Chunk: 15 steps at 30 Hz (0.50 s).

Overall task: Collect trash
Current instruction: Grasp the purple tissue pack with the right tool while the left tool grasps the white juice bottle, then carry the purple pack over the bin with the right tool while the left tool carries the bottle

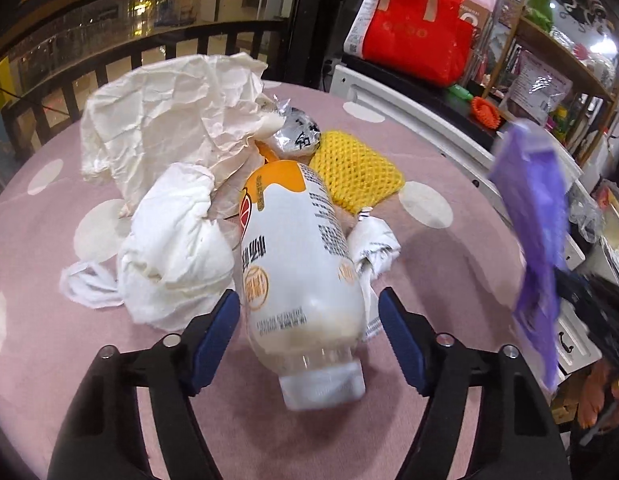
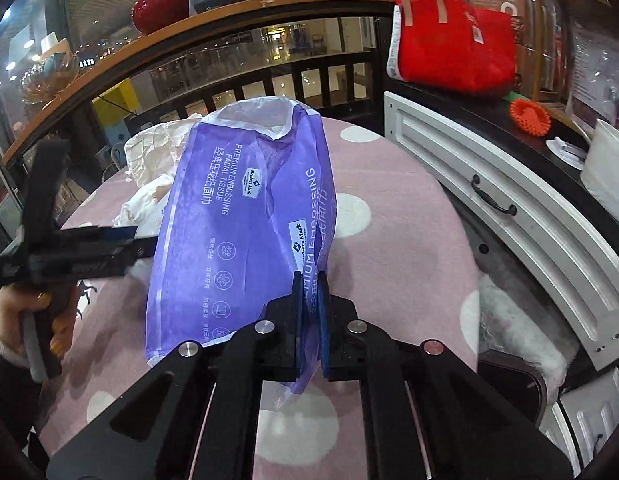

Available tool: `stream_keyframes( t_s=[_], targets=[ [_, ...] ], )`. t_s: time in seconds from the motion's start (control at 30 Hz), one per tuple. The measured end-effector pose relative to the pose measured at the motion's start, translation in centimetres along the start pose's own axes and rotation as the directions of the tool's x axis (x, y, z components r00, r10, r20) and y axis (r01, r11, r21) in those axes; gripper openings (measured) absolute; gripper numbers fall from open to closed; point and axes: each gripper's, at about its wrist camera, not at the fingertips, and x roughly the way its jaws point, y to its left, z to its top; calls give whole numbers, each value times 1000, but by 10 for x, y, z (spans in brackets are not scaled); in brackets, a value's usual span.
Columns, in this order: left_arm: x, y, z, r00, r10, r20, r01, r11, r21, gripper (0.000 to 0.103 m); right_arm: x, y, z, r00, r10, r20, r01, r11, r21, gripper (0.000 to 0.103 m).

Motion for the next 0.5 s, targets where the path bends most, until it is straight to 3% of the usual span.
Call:
stream_keyframes(
  t_s=[0.23, 0.5],
  targets=[
    [25, 2, 22, 998, 16, -68, -17, 1000, -6, 62, -20, -13, -24, 999, -38, -8, 38, 999, 20, 7],
    [18, -1, 11, 999, 9, -51, -10, 1000, -27, 61, -37, -32, -48, 998, -63, 6, 62, 994, 86, 7]
  ],
)
